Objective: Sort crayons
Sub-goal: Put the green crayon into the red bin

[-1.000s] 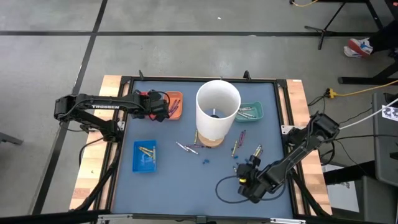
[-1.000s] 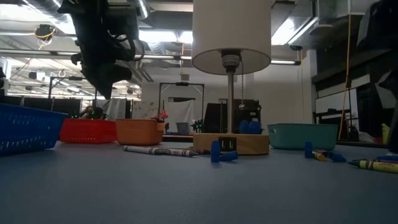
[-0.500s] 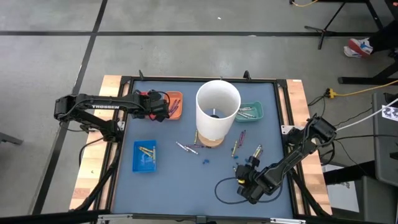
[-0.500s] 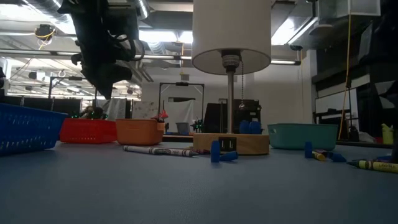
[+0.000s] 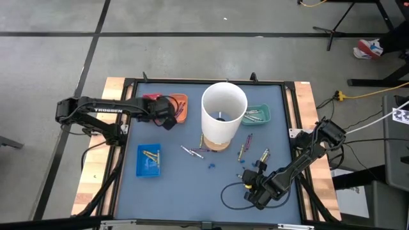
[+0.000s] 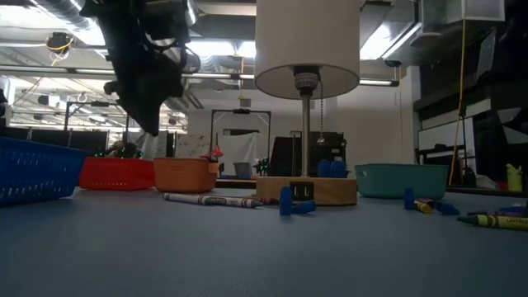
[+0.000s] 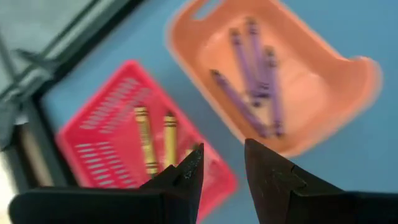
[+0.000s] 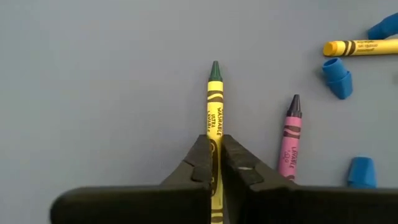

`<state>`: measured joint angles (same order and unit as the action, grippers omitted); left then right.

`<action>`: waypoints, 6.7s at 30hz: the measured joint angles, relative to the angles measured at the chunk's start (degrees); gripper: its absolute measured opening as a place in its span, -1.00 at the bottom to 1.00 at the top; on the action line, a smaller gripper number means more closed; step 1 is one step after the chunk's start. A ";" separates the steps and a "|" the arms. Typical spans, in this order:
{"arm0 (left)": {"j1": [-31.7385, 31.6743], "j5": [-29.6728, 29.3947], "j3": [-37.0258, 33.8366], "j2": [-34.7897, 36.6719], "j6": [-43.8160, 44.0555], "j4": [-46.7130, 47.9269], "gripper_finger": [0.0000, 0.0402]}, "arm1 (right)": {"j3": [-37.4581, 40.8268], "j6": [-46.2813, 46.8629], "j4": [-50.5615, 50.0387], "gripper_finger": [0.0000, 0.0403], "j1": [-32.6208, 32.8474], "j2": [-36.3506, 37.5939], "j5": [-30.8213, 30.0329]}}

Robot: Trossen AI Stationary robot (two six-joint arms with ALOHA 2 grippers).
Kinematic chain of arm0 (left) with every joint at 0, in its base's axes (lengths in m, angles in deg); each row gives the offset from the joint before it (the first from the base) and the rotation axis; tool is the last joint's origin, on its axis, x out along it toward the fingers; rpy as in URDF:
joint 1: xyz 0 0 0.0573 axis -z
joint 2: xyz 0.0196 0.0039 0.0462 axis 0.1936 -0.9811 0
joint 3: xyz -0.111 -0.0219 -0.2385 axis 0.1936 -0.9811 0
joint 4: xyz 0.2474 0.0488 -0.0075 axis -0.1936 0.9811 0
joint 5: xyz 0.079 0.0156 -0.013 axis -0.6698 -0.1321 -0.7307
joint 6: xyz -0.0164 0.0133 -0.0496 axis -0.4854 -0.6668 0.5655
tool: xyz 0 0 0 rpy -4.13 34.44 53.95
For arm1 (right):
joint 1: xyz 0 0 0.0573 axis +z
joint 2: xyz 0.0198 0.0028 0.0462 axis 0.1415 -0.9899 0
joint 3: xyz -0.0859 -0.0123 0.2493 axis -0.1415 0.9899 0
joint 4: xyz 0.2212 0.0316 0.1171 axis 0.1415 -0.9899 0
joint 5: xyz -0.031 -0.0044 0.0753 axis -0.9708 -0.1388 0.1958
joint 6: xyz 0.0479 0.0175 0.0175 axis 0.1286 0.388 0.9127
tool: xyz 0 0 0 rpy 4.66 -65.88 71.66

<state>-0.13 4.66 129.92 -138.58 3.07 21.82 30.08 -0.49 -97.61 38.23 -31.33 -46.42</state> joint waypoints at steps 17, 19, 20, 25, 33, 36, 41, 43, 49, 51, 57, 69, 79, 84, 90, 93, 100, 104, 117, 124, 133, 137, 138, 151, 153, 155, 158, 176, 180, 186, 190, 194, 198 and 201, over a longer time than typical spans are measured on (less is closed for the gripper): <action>17.33 16.03 0.00 0.00 -4.07 -13.48 -0.50 | 0.15 -3.04 4.93 -0.88 -0.02 -0.15 -2.10; 19.85 16.84 0.00 0.00 -4.07 -15.68 -0.50 | 0.15 -3.39 6.10 -0.88 -0.02 -0.15 -3.44; 21.13 17.11 0.00 0.00 -4.07 -16.81 -0.50 | 0.15 -4.32 7.02 -0.88 -0.02 -0.15 -4.14; 27.35 17.11 0.00 0.00 -4.08 -22.89 -0.50 | 0.15 -8.98 14.06 -0.88 -0.04 -0.15 -8.14; 35.18 16.75 0.00 0.00 -10.02 -33.95 -0.50 | 0.11 -22.32 29.20 -0.88 -2.04 0.24 -20.53; 37.11 14.76 0.00 0.00 -12.24 -38.30 -0.50 | 0.11 -30.82 37.01 -0.88 -3.72 0.52 -24.76; 38.99 11.11 0.00 0.00 -15.68 -43.60 -0.50 | 0.09 -47.88 53.84 -0.88 -6.73 0.57 -24.83; 39.38 10.64 0.00 0.00 -17.25 -45.41 -0.50 | 0.09 -53.98 60.63 -0.88 -7.77 0.59 -24.30; 39.91 10.54 0.00 0.00 -23.21 -51.78 -0.50 | 0.09 -69.02 77.50 -0.88 -10.72 0.63 -20.32; 39.91 10.50 0.00 0.00 -25.16 -54.67 -0.50 | 0.09 -71.89 80.99 -0.88 -11.86 0.63 -17.47; 39.85 10.54 0.00 0.00 -31.98 -63.47 -0.50 | 0.09 -73.58 86.38 -0.88 -15.60 0.63 -8.11; 39.80 10.23 0.00 0.00 -36.61 -67.23 -0.50 | 0.05 -73.56 93.16 -0.88 -21.47 0.63 8.06; 39.79 9.03 0.00 0.00 -36.60 -71.13 -0.50 | 0.02 -73.58 93.09 -0.88 -23.22 0.63 8.37; 39.61 7.48 0.00 0.00 -36.61 -71.93 -0.50 | 0.02 -73.59 93.24 -0.88 -23.30 0.63 8.05; 38.66 7.56 0.00 -1.21 -36.61 -72.43 -0.50 | 0.02 -73.58 93.53 -0.88 -23.30 0.63 7.86; 38.17 7.87 0.00 -2.03 -36.59 -72.65 -0.50 | 0.02 -73.59 93.68 -0.88 -23.30 0.63 7.56; 38.21 7.85 0.00 -2.38 -36.90 -72.65 -0.54 | 0.02 -73.58 93.64 -0.88 -23.30 0.63 7.46; 38.19 7.79 0.00 -2.38 -36.92 -72.65 -0.66 | 0.02 -73.57 93.59 -0.88 -23.28 0.63 7.50; 38.19 7.28 0.00 -2.36 -37.07 -72.61 -0.97 | 0.02 -73.55 92.54 -0.88 -23.26 0.63 7.64; 38.19 6.40 0.00 -2.36 -36.68 -71.54 -0.96 | 0.02 -73.26 90.89 -0.86 -23.26 0.63 7.51; 38.21 6.38 0.00 -2.32 -35.80 -70.64 -0.96 | 0.00 -64.89 80.60 -0.51 -23.10 0.63 7.66; 38.19 6.38 0.00 -2.19 -30.27 -67.88 -0.96 | 0.00 -57.34 67.53 -0.42 -23.10 0.63 13.24; 38.19 6.40 0.00 -2.19 -28.20 -66.41 -0.96 | 0.00 -55.20 63.95 -0.42 -23.10 0.63 15.48; 35.98 7.89 0.00 -2.16 -4.96 -33.73 -0.96 | 0.04 -37.05 29.19 -0.41 -20.09 0.63 32.95; 34.41 7.89 0.00 -2.16 -2.69 -28.10 -0.96 | 0.04 -37.07 29.49 -0.41 -18.76 0.63 32.95; 32.31 7.67 0.00 -2.16 -0.75 -22.49 -0.96 | 0.04 -37.07 30.18 -0.41 -17.58 0.63 32.90; 28.30 5.72 0.00 -2.12 1.11 -14.71 -0.96 | 0.04 -37.06 30.15 -0.41 -15.99 0.63 31.58; -3.68 4.96 0.00 -2.08 -2.50 -1.05 -0.96 | 0.04 -37.07 30.04 -0.41 -14.10 0.63 29.95; -9.30 10.71 0.00 -1.48 -3.14 -1.02 -0.96 | 0.04 -37.07 29.86 -0.41 -14.10 0.63 30.02; -15.55 18.83 0.00 2.67 -5.47 -1.40 -0.96 | 0.04 -37.07 29.77 -0.41 -14.12 0.63 30.03; -19.25 17.23 0.00 6.72 -5.41 -1.41 -0.96 | 0.04 -37.07 29.70 -0.41 -14.12 0.63 30.04; -21.82 16.10 0.00 9.04 -5.44 -1.42 -0.96 | 0.04 -37.07 29.70 -0.41 -14.12 0.63 30.06; -22.10 13.29 0.00 9.10 -5.47 -0.93 -0.93 | 0.04 -33.97 29.66 -0.41 -14.10 0.67 30.12; -21.95 10.35 0.00 8.96 -5.47 -0.84 -0.88 | 0.04 -32.52 29.52 -0.41 -14.10 1.88 30.87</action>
<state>-22.08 15.01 129.92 -129.63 -2.39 20.98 30.12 -33.02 -68.10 24.14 -29.45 -15.55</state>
